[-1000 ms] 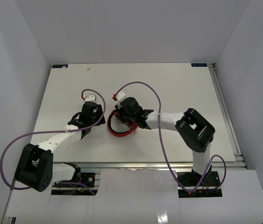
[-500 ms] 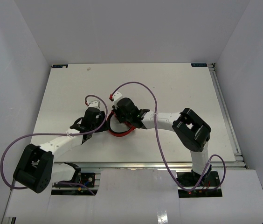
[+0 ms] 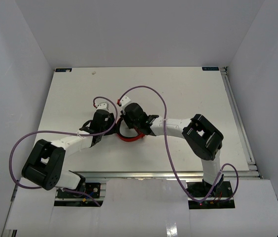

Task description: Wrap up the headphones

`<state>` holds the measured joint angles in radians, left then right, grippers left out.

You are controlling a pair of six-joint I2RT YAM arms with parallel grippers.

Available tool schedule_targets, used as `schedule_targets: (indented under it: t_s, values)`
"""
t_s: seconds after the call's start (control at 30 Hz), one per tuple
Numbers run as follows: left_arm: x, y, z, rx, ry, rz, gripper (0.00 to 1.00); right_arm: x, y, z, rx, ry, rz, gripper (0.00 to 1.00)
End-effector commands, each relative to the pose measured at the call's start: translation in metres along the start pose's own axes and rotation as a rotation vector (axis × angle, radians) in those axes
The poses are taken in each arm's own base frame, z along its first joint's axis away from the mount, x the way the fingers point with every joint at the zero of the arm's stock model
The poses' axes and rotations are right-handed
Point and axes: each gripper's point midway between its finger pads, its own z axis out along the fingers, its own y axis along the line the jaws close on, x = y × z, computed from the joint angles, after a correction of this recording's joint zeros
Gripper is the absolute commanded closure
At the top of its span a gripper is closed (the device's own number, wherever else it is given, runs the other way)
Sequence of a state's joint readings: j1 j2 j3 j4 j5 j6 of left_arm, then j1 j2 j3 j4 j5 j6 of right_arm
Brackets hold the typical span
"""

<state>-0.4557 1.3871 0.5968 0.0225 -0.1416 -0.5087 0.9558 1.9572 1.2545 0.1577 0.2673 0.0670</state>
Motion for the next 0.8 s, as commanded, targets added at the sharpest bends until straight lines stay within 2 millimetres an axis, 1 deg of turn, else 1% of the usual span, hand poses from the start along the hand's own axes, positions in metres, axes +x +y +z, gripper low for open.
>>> schedule_targets:
  t_s: [0.0, 0.03, 0.17, 0.33, 0.4, 0.47, 0.5, 0.53, 0.6, 0.73, 0.77]
  values:
    - [-0.016, -0.012, -0.003, 0.026, -0.034, -0.018, 0.45, -0.015, 0.003, -0.009, -0.007, -0.037, -0.009, 0.92]
    - [-0.017, -0.014, -0.003, 0.032, -0.034, -0.018, 0.45, -0.016, 0.003, -0.009, -0.007, -0.039, -0.007, 0.92]
    - [-0.018, -0.020, 0.002, 0.049, -0.017, -0.011, 0.45, -0.017, 0.001, -0.011, 0.004, -0.042, -0.001, 0.79]
    - [-0.017, -0.022, 0.009, 0.050, -0.001, -0.008, 0.46, -0.015, 0.000, -0.012, 0.015, -0.040, 0.000, 0.74]
    - [-0.017, -0.024, 0.011, 0.055, 0.003, -0.008, 0.48, -0.014, -0.002, -0.012, 0.022, -0.038, 0.000, 0.75]
    - [-0.018, -0.025, 0.013, 0.053, 0.008, -0.007, 0.49, -0.013, -0.003, -0.012, 0.031, -0.037, 0.001, 0.86]
    - [-0.017, -0.025, 0.015, 0.049, 0.012, -0.007, 0.51, -0.013, -0.004, -0.012, 0.035, -0.036, 0.002, 0.88]
    - [-0.017, -0.024, 0.017, 0.046, 0.017, -0.008, 0.54, -0.013, -0.005, -0.012, 0.041, -0.036, 0.001, 0.91]
    - [-0.015, -0.023, 0.020, 0.035, 0.025, -0.008, 0.65, -0.012, -0.008, -0.013, 0.055, -0.037, 0.002, 0.92]
    - [-0.015, -0.020, 0.024, 0.007, 0.027, -0.025, 0.97, -0.012, -0.014, -0.018, 0.082, -0.042, 0.001, 0.92]
    - [-0.016, -0.019, 0.025, -0.001, 0.024, -0.030, 1.00, -0.013, -0.015, -0.019, 0.085, -0.045, 0.002, 0.92]
